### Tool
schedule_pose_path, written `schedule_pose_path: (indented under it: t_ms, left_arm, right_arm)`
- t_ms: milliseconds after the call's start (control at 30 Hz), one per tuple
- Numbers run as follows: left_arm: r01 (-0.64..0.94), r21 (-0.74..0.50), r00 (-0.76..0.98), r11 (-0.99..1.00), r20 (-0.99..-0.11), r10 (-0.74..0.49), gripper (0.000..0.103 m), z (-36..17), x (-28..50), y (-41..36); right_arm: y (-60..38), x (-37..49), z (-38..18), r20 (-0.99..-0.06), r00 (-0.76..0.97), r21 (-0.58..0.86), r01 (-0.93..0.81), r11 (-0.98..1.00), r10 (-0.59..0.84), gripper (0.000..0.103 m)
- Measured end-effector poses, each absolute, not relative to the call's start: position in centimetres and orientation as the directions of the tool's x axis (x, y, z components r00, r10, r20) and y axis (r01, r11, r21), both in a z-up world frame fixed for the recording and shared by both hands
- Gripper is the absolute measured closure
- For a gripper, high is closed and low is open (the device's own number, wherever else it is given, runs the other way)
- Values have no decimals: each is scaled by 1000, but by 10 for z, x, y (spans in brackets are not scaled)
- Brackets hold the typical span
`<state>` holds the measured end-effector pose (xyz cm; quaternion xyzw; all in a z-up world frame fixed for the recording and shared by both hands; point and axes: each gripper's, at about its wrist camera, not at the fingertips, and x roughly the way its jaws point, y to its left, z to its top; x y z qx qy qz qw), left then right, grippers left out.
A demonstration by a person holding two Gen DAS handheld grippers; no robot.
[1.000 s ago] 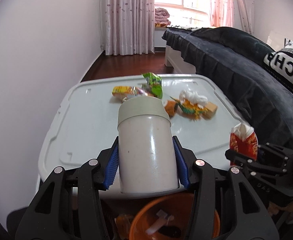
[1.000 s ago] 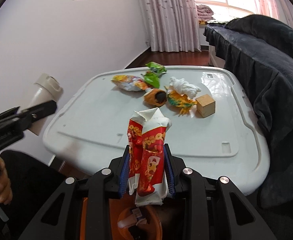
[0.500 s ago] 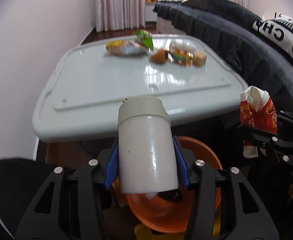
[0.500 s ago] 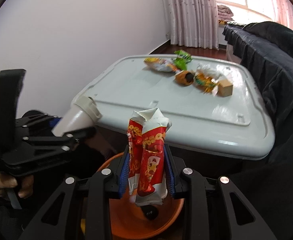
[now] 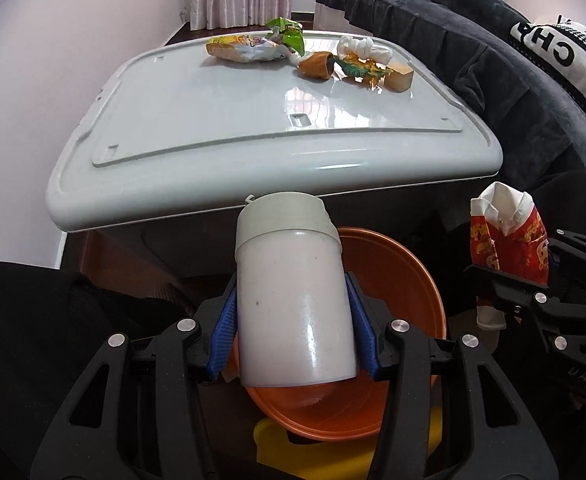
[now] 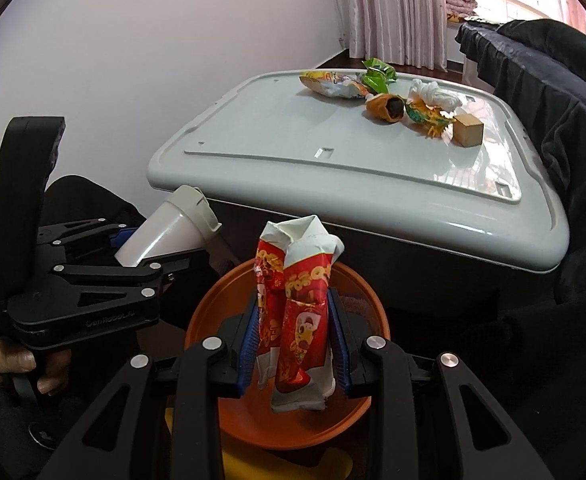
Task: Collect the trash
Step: 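Carry the cup and wrapper over the orange bucket and open both grippers, then raise both open grippers away from the bucket toward the lid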
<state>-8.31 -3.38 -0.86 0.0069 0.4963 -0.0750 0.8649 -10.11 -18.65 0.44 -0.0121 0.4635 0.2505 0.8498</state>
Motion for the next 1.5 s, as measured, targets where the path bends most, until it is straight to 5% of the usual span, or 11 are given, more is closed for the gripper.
schedule_pose_path:
  t_ms: [733, 933, 1500]
  left_arm:
    - [131, -73, 447, 989, -886, -124, 54, -19, -79, -33]
    - [99, -75, 432, 992, -895, -111, 34, -22, -78, -27]
    - [82, -110, 426, 991, -895, -135, 33, -18, -61, -18]
  right_arm:
    - [-187, -99, -5, -806, 410, 241, -433, 869, 428, 65]
    - [-190, -98, -3, -799, 425, 244, -418, 875, 425, 58]
    - [-209, -62, 12, -781, 474, 227, -390, 892, 406, 54]
